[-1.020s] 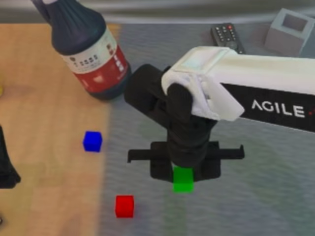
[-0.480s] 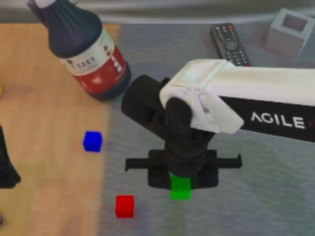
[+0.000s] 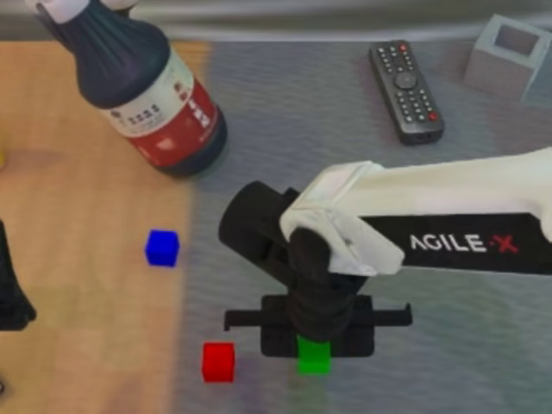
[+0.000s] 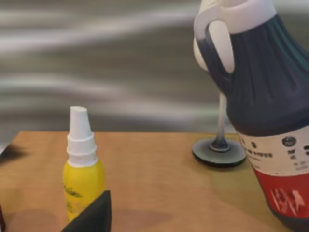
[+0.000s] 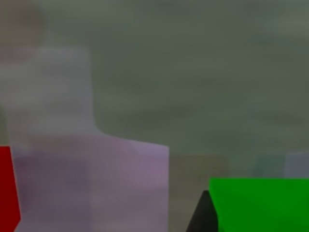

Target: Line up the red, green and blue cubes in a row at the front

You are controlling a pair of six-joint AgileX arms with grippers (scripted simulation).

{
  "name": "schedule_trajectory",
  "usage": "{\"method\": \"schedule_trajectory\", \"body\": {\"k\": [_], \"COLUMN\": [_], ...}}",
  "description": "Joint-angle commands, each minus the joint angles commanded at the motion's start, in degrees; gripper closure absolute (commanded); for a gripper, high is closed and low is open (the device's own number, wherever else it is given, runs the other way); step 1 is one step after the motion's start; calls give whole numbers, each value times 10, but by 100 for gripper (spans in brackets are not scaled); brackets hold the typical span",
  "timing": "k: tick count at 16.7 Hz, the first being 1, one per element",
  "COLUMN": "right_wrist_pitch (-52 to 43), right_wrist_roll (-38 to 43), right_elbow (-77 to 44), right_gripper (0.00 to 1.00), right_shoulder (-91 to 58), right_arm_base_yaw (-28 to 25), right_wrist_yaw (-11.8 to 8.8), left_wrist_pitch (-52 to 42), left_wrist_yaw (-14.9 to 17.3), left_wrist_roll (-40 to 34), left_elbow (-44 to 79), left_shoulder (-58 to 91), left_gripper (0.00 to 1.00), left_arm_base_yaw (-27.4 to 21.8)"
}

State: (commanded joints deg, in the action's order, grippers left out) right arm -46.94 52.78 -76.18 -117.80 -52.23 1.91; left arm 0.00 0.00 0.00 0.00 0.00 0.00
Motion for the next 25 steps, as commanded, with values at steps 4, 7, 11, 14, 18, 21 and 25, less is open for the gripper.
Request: {"method": "schedule_trajectory", "body": {"k": [4,7,11,14,18,21,25], "right_wrist_pitch": [0,0,0,0,0,0,0], "right_wrist_roll": [0,0,0,0,0,0,0], "right_elbow": [0,0,0,0,0,0,0], "right_gripper": [92,70,40,17,0,0,0], "right_shoulder": [0,0,0,0,0,0,0], "right_arm_base_yaw": [0,0,0,0,0,0,1], "right_wrist_yaw": [0,0,0,0,0,0,0], "left_wrist_pitch": [0,0,0,0,0,0,0], "left_wrist_yaw": [0,0,0,0,0,0,0], "left_wrist_roll": [0,0,0,0,0,0,0], "left_elbow": [0,0,0,0,0,0,0], "left_shoulder": [0,0,0,0,0,0,0], "left_gripper": [0,0,0,0,0,0,0], "left_arm_base_yaw": [0,0,0,0,0,0,0]}}
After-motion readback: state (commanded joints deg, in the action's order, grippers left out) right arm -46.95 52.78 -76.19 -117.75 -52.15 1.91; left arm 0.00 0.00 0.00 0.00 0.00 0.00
